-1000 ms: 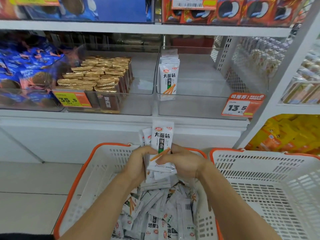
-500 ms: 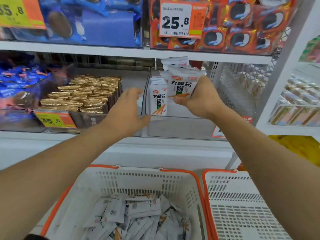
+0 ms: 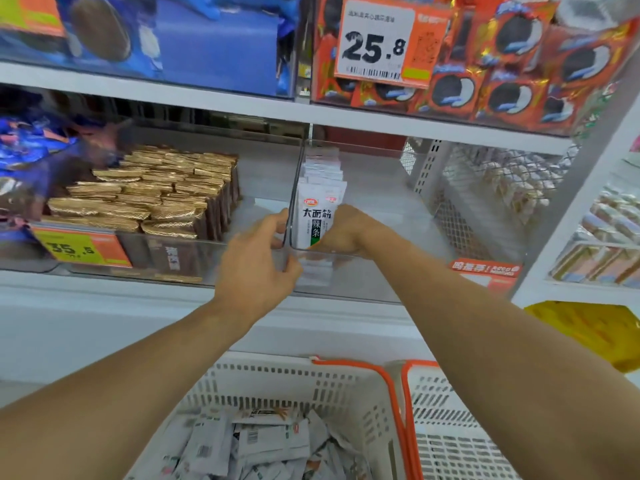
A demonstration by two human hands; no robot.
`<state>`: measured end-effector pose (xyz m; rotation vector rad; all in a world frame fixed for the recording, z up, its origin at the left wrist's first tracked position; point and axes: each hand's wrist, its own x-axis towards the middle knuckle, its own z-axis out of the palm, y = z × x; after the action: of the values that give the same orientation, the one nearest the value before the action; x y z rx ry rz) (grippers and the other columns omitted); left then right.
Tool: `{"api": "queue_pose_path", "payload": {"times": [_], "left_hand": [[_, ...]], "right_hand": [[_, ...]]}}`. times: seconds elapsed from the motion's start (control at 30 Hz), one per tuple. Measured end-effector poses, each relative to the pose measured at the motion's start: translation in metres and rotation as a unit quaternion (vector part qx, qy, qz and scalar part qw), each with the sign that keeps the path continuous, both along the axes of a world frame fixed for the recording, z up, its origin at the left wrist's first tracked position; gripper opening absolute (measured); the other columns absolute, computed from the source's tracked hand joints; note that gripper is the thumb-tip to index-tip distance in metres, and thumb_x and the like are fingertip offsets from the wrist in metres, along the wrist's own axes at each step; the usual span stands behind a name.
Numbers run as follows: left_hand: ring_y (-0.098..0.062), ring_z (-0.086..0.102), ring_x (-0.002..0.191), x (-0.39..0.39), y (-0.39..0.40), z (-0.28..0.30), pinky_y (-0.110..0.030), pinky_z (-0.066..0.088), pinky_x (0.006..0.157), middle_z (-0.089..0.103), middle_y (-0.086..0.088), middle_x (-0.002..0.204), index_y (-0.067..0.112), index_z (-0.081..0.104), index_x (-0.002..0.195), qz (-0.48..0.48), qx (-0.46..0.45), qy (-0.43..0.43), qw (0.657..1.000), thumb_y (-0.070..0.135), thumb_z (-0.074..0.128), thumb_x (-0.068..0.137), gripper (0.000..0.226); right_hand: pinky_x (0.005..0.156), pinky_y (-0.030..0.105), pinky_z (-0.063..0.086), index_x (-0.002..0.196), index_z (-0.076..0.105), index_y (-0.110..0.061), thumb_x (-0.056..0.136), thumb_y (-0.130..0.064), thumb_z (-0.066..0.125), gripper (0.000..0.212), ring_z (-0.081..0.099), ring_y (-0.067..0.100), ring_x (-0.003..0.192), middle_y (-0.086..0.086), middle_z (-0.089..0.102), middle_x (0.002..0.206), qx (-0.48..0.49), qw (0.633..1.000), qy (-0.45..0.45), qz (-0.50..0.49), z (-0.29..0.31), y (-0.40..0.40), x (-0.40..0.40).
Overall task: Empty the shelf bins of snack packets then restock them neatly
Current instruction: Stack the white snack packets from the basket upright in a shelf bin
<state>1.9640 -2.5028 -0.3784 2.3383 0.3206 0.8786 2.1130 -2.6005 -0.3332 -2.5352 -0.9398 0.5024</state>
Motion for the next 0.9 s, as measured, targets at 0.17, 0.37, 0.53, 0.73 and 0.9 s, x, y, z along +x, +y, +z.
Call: {"api": "queue_pose_path", "payload": {"times": [0.17,0.37,0.53,0.73,0.9], "left_hand": [[-0.016,0.062,0.104,0.001,0.005,-0.005,-0.04,0.051,0.094,0.063,0.007,0.127,0.025,0.046,0.142,-0.001,0.023,0.033,0.999,0.033,0.083,0.079,0.073],[-0.018,0.06,0.105,0.004,0.004,-0.005,-0.039,0.051,0.09,0.063,0.008,0.125,0.028,0.047,0.139,0.013,0.006,0.035,0.999,0.036,0.085,0.078,0.072],[-0.021,0.06,0.105,0.002,0.004,-0.007,-0.037,0.047,0.09,0.062,0.004,0.128,0.023,0.046,0.141,0.004,0.035,0.038,0.999,0.038,0.08,0.082,0.07],[-0.024,0.055,0.111,0.0,0.003,-0.006,-0.038,0.048,0.093,0.059,0.004,0.133,0.026,0.041,0.144,0.01,0.018,0.062,0.998,0.038,0.076,0.086,0.07],[-0.026,0.054,0.113,-0.004,0.0,0.0,-0.041,0.048,0.094,0.06,0.001,0.131,0.025,0.037,0.148,-0.002,0.017,0.072,0.997,0.037,0.075,0.087,0.073]], "right_hand": [[0.088,0.046,0.061,0.105,0.075,-0.021,0.082,-0.03,0.082,0.026,0.069,0.02,0.106,0.0,0.076,0.107,-0.074,0.987,0.137,0.04,0.01,-0.009,0.0],[0.088,0.047,0.06,0.102,0.076,-0.005,0.068,-0.008,0.09,0.038,0.074,0.03,0.097,0.013,0.076,0.105,-0.025,0.988,0.153,-0.019,0.017,-0.006,0.007],[0.081,0.031,0.058,0.1,0.073,-0.009,0.067,-0.022,0.092,0.04,0.071,0.023,0.093,0.007,0.075,0.099,0.02,0.996,0.001,-0.092,0.003,-0.003,0.008],[0.095,0.042,0.058,0.111,0.068,-0.004,0.077,-0.023,0.087,0.043,0.069,0.028,0.104,0.008,0.071,0.114,0.019,0.989,0.123,-0.082,0.017,-0.006,-0.003],[0.099,0.041,0.054,0.131,0.053,-0.007,0.085,-0.035,0.08,0.06,0.061,0.027,0.119,0.005,0.056,0.134,0.066,0.985,0.063,-0.149,0.05,-0.035,-0.029]]}}
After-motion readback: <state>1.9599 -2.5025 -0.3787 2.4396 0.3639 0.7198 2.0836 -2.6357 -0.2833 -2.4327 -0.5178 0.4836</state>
